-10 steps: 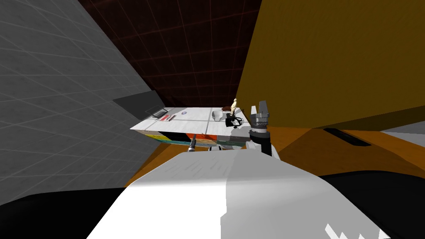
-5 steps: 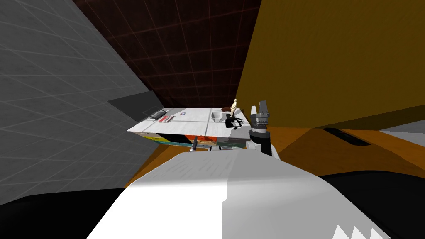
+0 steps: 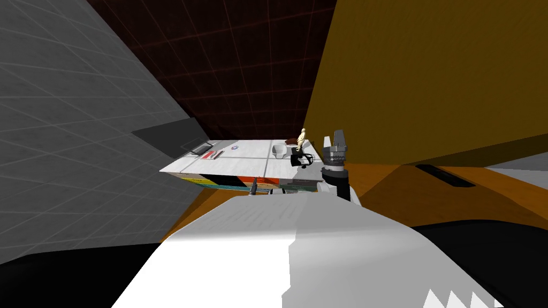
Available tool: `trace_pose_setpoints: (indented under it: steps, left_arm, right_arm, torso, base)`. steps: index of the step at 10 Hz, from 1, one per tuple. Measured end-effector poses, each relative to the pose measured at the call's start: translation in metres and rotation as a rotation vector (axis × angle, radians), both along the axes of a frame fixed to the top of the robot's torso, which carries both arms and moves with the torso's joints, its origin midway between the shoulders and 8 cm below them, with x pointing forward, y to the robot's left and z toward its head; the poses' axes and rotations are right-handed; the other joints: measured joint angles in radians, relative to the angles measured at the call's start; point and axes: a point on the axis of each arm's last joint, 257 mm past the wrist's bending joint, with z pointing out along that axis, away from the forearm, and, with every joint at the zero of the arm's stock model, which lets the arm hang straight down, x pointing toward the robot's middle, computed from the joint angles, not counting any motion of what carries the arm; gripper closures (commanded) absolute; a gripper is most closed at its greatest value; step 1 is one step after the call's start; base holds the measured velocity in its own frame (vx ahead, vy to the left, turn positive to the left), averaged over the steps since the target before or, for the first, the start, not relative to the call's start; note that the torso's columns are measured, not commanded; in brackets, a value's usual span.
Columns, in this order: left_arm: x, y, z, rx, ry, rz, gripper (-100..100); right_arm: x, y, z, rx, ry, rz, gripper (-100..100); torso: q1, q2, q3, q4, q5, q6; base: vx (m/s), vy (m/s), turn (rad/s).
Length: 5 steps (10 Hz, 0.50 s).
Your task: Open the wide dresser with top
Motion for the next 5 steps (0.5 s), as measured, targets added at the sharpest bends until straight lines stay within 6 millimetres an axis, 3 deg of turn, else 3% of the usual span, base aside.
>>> trace_pose_setpoints:
  steps: [5]
  left_arm:
    - [-0.001, -0.034, -0.008, -0.026, 0.013, -0.034, -100]
  right_arm:
    - [0.000, 0.000, 0.000, 0.000, 0.000, 0.000, 0]
  torso:
    - [0.000, 0.000, 0.000, 0.000, 0.000, 0.000]
  base:
    - [-0.007, -0.006, 0.037]
